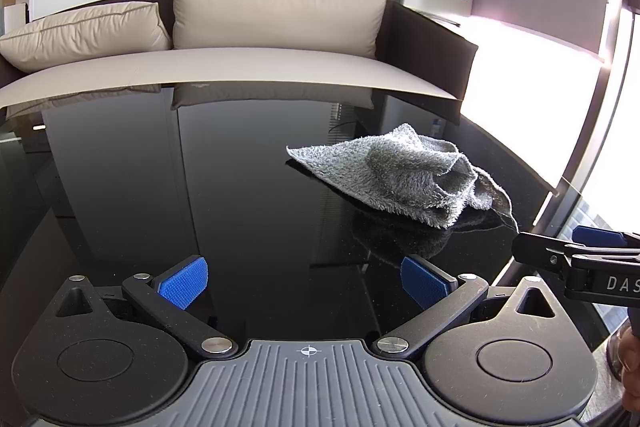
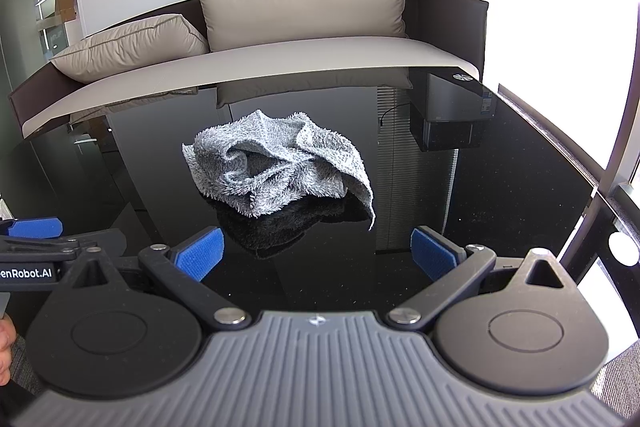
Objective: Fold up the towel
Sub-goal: 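Move both grippers toward the grey towel, bringing them together at one edge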
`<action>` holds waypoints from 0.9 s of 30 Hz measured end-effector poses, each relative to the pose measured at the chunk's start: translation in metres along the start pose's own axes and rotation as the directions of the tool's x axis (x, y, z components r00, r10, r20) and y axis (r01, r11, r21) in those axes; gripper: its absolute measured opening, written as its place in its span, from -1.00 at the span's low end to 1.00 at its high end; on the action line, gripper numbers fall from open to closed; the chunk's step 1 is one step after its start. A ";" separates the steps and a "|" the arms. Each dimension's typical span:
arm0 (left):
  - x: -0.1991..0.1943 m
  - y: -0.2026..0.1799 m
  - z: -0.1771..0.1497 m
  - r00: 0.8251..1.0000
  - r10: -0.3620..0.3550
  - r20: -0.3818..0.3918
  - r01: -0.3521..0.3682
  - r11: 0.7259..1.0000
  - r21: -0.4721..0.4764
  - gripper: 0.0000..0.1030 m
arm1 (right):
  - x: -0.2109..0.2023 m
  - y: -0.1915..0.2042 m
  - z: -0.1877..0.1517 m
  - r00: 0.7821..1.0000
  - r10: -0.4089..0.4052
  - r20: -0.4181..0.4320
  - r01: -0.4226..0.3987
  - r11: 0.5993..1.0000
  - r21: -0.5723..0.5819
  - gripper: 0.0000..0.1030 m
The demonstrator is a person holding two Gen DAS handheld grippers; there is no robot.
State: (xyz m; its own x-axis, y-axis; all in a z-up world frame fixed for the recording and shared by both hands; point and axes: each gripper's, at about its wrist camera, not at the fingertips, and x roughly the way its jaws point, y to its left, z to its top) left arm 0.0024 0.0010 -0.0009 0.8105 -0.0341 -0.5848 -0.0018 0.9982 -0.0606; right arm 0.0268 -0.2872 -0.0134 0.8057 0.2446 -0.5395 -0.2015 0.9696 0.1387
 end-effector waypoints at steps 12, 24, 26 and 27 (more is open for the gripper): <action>-0.001 -0.003 0.000 1.000 -0.011 0.002 0.011 1.000 0.013 0.98 | 0.006 -0.004 0.003 1.000 0.001 -0.001 -0.001 1.000 0.029 0.98; 0.005 -0.010 0.009 0.999 -0.046 0.019 0.045 0.998 0.034 0.99 | 0.008 -0.009 0.010 1.000 -0.007 0.002 0.007 1.000 0.009 0.98; 0.008 -0.010 0.013 0.998 -0.060 0.020 0.059 0.998 0.025 0.99 | 0.012 -0.011 0.013 1.000 -0.011 0.002 0.011 1.000 0.007 0.98; 0.009 -0.011 0.015 0.998 -0.065 0.021 0.065 0.998 0.024 0.99 | 0.013 -0.012 0.014 1.000 -0.014 0.002 0.014 1.000 0.006 0.98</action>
State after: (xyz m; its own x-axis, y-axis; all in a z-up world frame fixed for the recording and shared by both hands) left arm 0.0186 -0.0094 0.0061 0.8210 -0.0979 -0.5625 0.0644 0.9948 -0.0791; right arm 0.0476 -0.2958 -0.0108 0.8094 0.2314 -0.5398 -0.1874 0.9728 0.1360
